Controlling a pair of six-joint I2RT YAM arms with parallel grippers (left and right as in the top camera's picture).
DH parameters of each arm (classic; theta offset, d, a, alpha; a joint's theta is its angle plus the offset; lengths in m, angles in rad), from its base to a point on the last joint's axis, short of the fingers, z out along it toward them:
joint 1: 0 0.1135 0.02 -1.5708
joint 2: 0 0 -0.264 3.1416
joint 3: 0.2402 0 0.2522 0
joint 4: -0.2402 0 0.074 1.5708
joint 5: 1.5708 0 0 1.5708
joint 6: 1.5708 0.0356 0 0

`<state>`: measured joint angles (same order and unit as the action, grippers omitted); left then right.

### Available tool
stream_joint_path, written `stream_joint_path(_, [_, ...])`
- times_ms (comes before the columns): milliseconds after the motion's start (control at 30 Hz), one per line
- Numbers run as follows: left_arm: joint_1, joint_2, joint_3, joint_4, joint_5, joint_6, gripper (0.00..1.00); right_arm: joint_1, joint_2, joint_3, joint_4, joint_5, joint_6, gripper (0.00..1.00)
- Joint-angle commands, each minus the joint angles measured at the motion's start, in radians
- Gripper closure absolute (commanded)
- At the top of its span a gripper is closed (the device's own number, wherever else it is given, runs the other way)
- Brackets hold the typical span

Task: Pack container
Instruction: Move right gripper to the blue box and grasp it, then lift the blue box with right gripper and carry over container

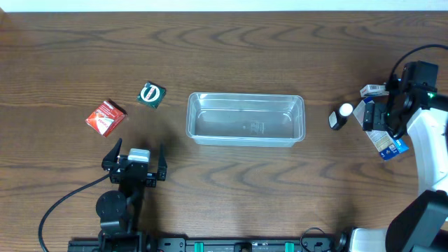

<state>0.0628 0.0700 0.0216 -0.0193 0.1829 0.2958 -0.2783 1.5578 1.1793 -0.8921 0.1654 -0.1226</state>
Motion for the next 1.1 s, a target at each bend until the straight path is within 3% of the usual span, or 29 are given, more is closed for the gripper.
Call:
stream_joint_path(0, [0.004, 0.001, -0.018, -0.033, 0.011, 0.013, 0.02, -0.010, 0.028, 0.016, 0.002, -0.024, -0.030, 0.17])
stream_joint_path(300, [0.004, 0.001, -0.018, -0.033, 0.011, 0.013, 0.02, -0.010, 0.101, 0.014, -0.002, -0.023, -0.033, 0.20])
stream_joint_path(400, [0.004, 0.001, -0.018, -0.033, 0.011, 0.013, 0.02, -0.010, 0.118, 0.014, 0.000, -0.023, -0.044, 0.25])
stream_joint_path(467, [0.004, 0.001, -0.018, -0.033, 0.011, 0.013, 0.02, -0.010, 0.124, 0.014, 0.004, -0.022, -0.044, 0.34])
stream_joint_path(567, [0.004, 0.001, -0.018, -0.033, 0.011, 0.013, 0.02, -0.010, 0.126, 0.014, 0.015, 0.000, -0.043, 0.66])
stream_joint_path(700, [0.004, 0.001, -0.018, -0.033, 0.011, 0.013, 0.02, -0.010, 0.125, 0.015, 0.019, 0.048, -0.043, 0.99])
stream_joint_path(1067, [0.004, 0.001, -0.018, -0.033, 0.011, 0.013, 0.02, -0.008, 0.094, 0.105, -0.117, 0.123, -0.044, 0.99])
